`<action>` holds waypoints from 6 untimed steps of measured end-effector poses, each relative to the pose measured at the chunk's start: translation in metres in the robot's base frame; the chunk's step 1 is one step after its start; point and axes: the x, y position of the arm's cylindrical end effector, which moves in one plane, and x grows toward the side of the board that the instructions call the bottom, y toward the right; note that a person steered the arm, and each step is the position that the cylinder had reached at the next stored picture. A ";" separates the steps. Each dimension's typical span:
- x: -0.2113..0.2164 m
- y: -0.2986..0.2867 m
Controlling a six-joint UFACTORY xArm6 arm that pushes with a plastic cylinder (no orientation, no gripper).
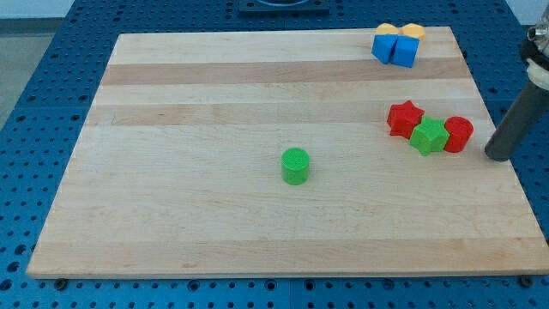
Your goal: Nudge the red circle top a bit
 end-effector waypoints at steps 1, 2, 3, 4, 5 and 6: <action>-0.004 -0.007; -0.006 -0.021; -0.007 -0.037; -0.008 -0.050; -0.008 -0.050; -0.009 -0.050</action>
